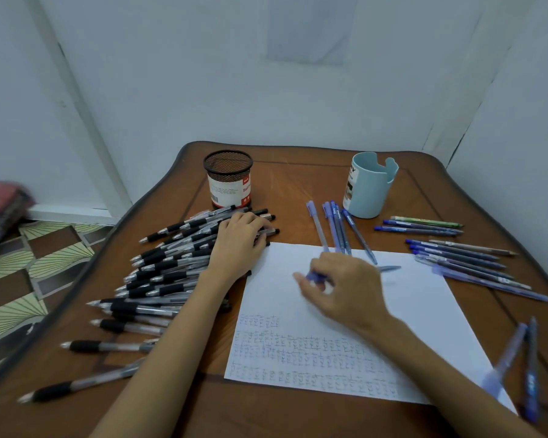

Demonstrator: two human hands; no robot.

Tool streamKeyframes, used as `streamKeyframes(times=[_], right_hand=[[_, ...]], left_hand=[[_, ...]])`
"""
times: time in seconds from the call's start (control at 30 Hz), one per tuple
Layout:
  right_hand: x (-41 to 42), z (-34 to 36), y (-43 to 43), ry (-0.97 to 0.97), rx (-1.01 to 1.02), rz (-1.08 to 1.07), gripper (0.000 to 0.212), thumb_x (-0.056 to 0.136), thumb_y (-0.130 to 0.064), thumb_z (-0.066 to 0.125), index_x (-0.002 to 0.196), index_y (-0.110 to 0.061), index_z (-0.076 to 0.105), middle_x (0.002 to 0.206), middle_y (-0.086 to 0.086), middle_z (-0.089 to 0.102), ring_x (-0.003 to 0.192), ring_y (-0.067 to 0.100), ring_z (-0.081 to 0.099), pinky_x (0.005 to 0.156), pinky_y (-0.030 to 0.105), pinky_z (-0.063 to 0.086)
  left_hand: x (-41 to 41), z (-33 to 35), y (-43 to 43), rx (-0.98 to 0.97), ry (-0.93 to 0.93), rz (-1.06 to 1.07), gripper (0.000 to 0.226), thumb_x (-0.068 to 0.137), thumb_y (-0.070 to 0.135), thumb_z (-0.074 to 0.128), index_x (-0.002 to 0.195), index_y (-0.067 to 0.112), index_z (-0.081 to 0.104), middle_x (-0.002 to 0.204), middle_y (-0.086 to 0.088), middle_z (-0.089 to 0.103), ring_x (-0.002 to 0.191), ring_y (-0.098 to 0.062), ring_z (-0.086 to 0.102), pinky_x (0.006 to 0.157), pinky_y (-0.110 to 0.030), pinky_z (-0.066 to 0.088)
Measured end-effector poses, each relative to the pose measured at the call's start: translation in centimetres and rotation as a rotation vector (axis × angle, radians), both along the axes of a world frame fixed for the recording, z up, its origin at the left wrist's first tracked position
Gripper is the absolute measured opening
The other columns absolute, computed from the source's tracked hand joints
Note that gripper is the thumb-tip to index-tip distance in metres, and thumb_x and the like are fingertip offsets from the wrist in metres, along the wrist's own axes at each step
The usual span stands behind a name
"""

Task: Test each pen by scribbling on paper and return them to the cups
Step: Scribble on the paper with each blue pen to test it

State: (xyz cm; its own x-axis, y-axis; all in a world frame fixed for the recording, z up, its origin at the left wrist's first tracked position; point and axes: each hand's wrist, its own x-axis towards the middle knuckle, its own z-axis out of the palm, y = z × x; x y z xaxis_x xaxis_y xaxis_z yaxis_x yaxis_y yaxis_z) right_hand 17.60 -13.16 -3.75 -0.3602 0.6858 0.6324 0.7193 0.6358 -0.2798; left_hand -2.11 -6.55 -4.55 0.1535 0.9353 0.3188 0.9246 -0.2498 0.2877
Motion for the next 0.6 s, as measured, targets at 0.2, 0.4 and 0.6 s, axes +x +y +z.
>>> streamKeyframes(times=[0.2,0.4,0.6], right_hand=[[-2.0,-1.2,-1.8,-0.219,-0.018,0.208,0.021,0.076,-0.041,0.052,0.065,-0.023,0.054,0.058,-0.012,0.049,0.046,0.003,0.030,0.048,0.005,0.015],[-1.9,-1.2,-1.7,-0.169,-0.036,0.240,0.015,0.076,-0.035,0.052,0.069,-0.022,0.056,0.062,-0.011,0.050,0.046,0.004,0.034,0.043,0.010,0.026],[-0.5,2.6,-0.9,0.200,-0.129,0.285,0.026,0.075,-0.047,0.067,0.076,-0.022,0.061,0.077,-0.005,0.051,0.062,0.004,0.046,0.056,0.009,0.039]], left_hand=[[0.1,0.0,0.1,0.007,0.010,-0.003,0.028,0.097,0.020,0.044,0.121,0.021,0.058,0.123,0.000,0.055,0.122,-0.020,0.038,0.096,-0.035,0.028],[0.1,-0.1,0.1,0.000,0.022,-0.003,0.028,0.097,0.020,0.044,0.122,0.022,0.057,0.123,0.001,0.054,0.123,-0.020,0.037,0.097,-0.035,0.028],[0.1,-0.2,0.2,0.026,0.003,0.000,0.026,0.096,0.019,0.045,0.118,0.022,0.059,0.119,0.002,0.056,0.120,-0.019,0.039,0.093,-0.034,0.028]])
